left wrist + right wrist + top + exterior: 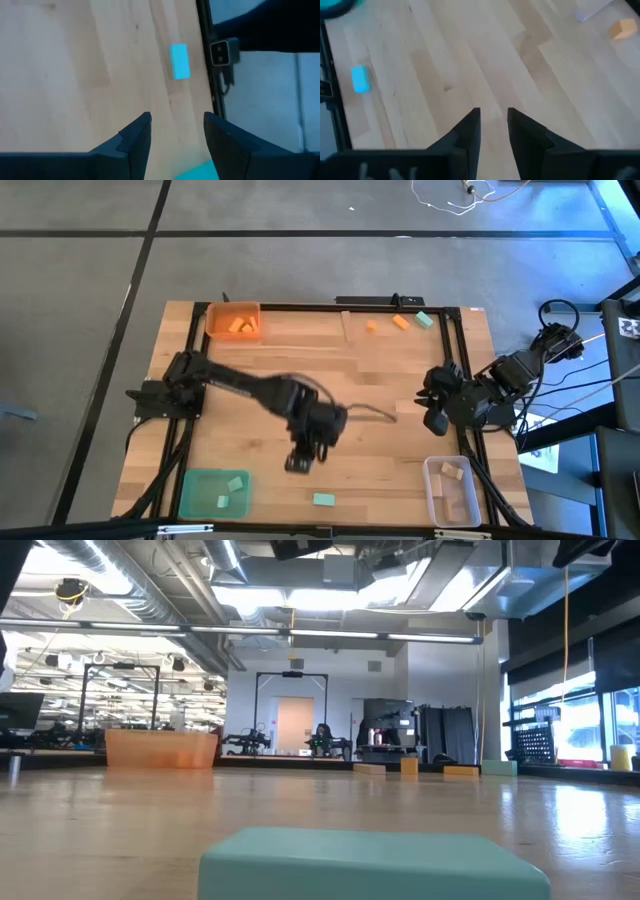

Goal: Sort & place blocks by color
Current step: Put the blue block into the blue bin

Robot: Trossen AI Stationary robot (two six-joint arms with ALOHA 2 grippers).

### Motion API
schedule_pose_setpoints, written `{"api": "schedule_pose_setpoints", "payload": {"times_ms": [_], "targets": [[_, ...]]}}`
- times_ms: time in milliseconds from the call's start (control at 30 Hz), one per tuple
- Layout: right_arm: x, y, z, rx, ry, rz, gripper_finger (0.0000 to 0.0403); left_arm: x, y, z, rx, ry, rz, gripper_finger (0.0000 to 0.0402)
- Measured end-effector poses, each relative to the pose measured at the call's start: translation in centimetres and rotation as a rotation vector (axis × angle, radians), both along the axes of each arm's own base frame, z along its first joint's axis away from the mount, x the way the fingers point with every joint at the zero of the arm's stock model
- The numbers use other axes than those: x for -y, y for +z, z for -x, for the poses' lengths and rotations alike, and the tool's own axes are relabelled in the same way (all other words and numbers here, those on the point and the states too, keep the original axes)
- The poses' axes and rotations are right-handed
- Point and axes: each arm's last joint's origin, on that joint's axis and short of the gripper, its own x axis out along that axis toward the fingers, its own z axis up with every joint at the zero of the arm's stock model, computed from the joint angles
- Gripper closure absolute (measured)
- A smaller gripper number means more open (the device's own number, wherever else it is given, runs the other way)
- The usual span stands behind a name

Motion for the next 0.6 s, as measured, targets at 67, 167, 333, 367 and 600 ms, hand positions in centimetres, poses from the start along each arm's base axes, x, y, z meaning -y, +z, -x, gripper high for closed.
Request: {"api": "schedule_pose_setpoints", "payload": {"times_ms": [67, 167, 333, 367, 600], "targets": [[0.0, 0.0, -0.1, 0.005, 0.012, 0.004, 0.0306, 1.7, -1.2, 0.2, 0.002, 0.038, -0.026, 0.023], [-0.2, 0.1, -0.2, 0.025, 0.013, -0.009, 0.0306, 3.8, -2.2, 0.5, 0.015, 0.107, -0.036, 0.023], [-0.2, 0.2, -0.4, 0.041, 0.013, -0.018, 0.0306, 6.5, -2.6, 1.4, 0.062, 0.185, -0.098, 0.023], [-0.2, 0.2, -0.4, 0.041, 0.013, -0.018, 0.0306, 6.9, -2.7, 1.4, 0.088, 0.215, -0.11, 0.023], [-0.2, 0.2, -0.4, 0.04, 0.013, -0.018, 0.0306, 9.3, -3.4, 1.2, 0.221, 0.325, -0.032, 0.023]]}}
